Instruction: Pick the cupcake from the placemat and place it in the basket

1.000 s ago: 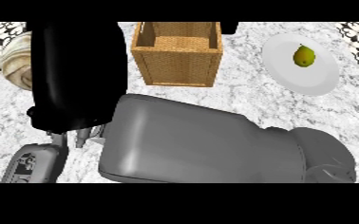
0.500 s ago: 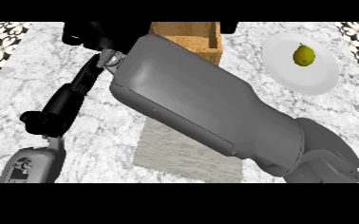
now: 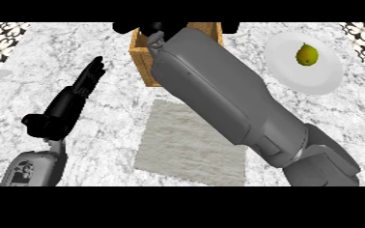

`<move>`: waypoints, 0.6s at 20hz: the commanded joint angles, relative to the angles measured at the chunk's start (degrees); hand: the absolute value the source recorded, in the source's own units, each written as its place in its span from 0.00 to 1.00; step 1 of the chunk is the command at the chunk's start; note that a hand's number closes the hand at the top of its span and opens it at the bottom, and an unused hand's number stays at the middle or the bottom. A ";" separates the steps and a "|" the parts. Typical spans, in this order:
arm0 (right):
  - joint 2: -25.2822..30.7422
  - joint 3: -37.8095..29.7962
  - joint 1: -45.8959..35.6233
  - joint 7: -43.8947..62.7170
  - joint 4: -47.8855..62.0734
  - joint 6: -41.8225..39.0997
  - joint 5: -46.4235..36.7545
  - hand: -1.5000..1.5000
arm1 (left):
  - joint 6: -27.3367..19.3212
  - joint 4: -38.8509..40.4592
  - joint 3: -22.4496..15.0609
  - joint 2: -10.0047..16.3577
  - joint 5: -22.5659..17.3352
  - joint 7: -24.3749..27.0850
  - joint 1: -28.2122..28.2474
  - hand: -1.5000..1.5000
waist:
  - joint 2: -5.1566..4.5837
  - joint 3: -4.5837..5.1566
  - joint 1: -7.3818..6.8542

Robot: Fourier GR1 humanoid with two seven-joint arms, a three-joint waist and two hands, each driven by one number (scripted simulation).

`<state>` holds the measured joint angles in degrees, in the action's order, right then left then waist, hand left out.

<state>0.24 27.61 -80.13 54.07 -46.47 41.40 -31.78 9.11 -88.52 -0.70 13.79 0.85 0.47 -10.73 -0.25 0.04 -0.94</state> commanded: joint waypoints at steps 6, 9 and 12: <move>-0.23 -3.65 3.73 -12.03 8.64 5.59 -0.70 1.00 | 1.48 -3.08 0.94 -0.05 -1.36 -2.34 0.72 0.50 | -0.08 -0.01 -0.60; 0.32 -4.19 7.80 -18.61 10.45 7.78 -2.32 1.00 | 0.45 -2.86 0.00 -0.62 0.54 -2.88 -0.36 0.50 | -0.13 -0.03 -0.22; -0.21 -6.77 4.52 -17.95 14.28 13.02 -3.66 1.00 | 0.40 -4.30 0.68 -0.82 -0.24 -4.01 -0.63 0.50 | -0.21 -0.01 -0.63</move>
<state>0.52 22.71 -75.02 38.18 -36.26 47.96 -33.84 9.71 -92.38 -0.68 13.09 0.95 -1.96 -9.80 -0.33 0.02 -1.32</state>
